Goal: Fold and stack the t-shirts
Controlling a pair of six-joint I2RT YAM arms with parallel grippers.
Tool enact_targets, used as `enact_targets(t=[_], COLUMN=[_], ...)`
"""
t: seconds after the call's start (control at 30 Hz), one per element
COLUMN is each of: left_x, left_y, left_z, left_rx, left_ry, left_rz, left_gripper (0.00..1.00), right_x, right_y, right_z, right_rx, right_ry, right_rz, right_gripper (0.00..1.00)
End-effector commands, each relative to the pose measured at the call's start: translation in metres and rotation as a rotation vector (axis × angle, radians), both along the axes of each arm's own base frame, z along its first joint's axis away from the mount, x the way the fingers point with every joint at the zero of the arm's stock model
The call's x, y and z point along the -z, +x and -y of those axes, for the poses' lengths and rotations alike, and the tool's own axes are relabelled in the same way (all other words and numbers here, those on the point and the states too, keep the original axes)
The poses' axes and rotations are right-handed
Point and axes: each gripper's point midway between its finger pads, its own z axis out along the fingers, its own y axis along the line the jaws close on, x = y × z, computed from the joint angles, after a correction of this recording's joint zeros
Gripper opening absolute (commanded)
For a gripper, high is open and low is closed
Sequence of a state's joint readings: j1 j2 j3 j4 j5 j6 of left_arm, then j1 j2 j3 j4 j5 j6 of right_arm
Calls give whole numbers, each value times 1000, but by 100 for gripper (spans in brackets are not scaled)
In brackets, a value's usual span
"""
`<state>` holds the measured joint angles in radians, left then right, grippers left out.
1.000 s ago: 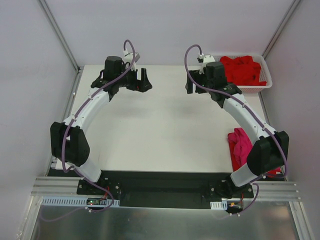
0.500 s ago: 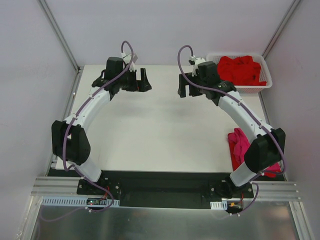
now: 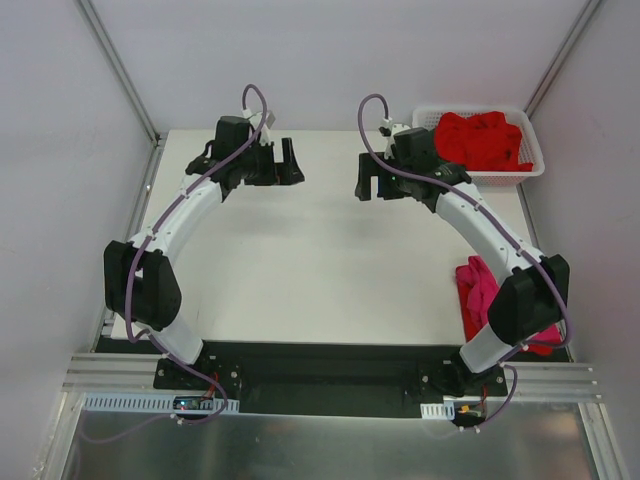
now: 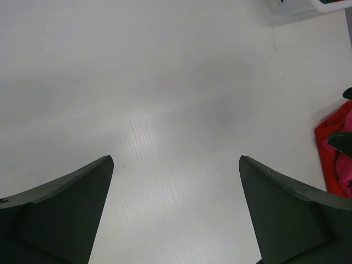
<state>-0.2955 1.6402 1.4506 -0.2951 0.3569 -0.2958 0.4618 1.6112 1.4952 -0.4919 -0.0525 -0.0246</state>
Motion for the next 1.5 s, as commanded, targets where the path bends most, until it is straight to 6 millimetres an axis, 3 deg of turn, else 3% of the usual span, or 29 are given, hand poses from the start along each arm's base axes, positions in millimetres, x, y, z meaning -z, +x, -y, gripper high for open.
enact_targets(t=[0.0, 0.27, 1.47], left_x=[-23, -19, -24], left_y=[-3, -6, -11], left_z=[-4, 0, 15], left_rx=[-15, 7, 56], left_ry=[12, 2, 58], left_rz=[64, 50, 106], left_gripper=[99, 99, 99], right_x=[-33, -33, -37], right_y=[-9, -14, -17], right_z=[-7, -16, -19], right_rx=[-34, -80, -99], right_ry=[87, 122, 115], right_rz=[62, 46, 52], right_gripper=[96, 96, 96])
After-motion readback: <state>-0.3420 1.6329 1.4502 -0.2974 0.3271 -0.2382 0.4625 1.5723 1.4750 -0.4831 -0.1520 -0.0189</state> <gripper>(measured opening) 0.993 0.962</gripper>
